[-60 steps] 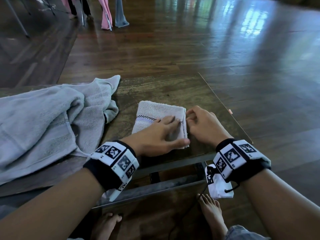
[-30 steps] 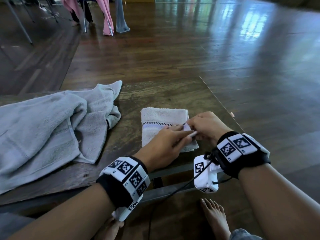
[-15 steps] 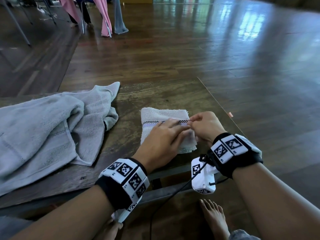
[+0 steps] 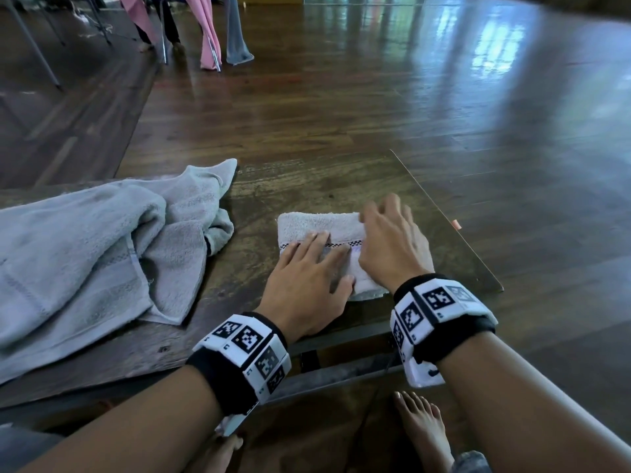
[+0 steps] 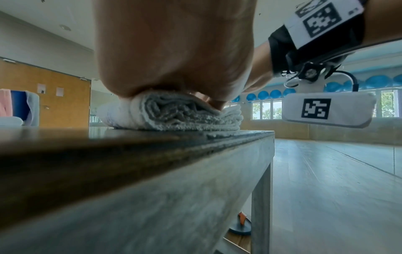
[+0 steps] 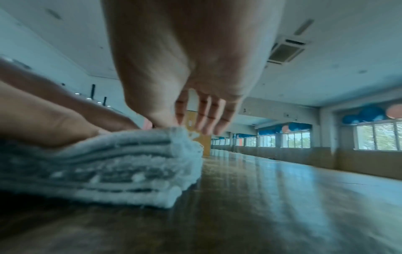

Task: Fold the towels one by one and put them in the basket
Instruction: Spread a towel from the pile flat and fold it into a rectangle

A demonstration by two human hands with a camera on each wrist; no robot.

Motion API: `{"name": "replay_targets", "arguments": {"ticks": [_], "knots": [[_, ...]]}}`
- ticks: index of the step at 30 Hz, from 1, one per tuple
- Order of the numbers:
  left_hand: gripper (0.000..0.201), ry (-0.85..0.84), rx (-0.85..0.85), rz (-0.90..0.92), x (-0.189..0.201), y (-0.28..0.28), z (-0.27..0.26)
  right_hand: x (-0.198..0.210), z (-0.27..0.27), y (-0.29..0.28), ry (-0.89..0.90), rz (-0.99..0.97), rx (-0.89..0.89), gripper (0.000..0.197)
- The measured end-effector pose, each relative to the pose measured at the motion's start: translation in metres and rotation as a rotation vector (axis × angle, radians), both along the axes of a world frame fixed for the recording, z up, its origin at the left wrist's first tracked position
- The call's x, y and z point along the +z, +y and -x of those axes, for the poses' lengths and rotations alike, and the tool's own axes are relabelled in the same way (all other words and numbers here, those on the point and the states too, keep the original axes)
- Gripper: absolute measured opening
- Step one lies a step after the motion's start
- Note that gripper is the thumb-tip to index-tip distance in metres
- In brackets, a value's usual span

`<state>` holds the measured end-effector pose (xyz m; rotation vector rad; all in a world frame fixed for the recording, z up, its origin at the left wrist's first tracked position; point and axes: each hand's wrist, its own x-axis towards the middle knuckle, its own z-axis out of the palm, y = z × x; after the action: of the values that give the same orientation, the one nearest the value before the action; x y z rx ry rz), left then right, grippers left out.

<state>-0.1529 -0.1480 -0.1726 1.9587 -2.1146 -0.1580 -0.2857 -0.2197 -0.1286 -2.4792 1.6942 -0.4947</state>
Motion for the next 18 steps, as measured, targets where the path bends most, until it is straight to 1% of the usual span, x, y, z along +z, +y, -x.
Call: {"name": "replay_targets", "arguments": {"ticks": [1,2,4,6,8,12,18], "knots": [[0.061,0.005,0.006,-0.013,-0.001,0.0,-0.001,-0.001,-0.003,0.002,0.004,0.03,0.117,0.033],[0.064,0.013,0.02,-0.042,-0.002,0.0,-0.002,-0.003,-0.006,0.004,-0.001,0.004,0.218,0.035],[0.071,0.024,0.067,-0.113,-0.002,-0.001,-0.005,-0.013,-0.007,0.004,0.009,-0.144,0.323,0.042],[0.074,0.036,0.105,-0.157,-0.002,-0.004,-0.007,-0.024,-0.001,0.003,0.026,-0.318,0.331,0.049],[0.08,0.07,0.121,-0.199,0.0,-0.005,-0.01,-0.034,0.006,0.001,0.041,-0.407,0.324,0.056],[0.111,0.085,0.17,-0.332,0.004,-0.012,-0.024,-0.043,0.01,0.0,0.042,-0.43,0.292,0.063],[0.127,0.156,0.186,-0.4,0.006,-0.02,-0.031,-0.041,0.008,-0.001,0.016,-0.482,0.241,0.071]]}}
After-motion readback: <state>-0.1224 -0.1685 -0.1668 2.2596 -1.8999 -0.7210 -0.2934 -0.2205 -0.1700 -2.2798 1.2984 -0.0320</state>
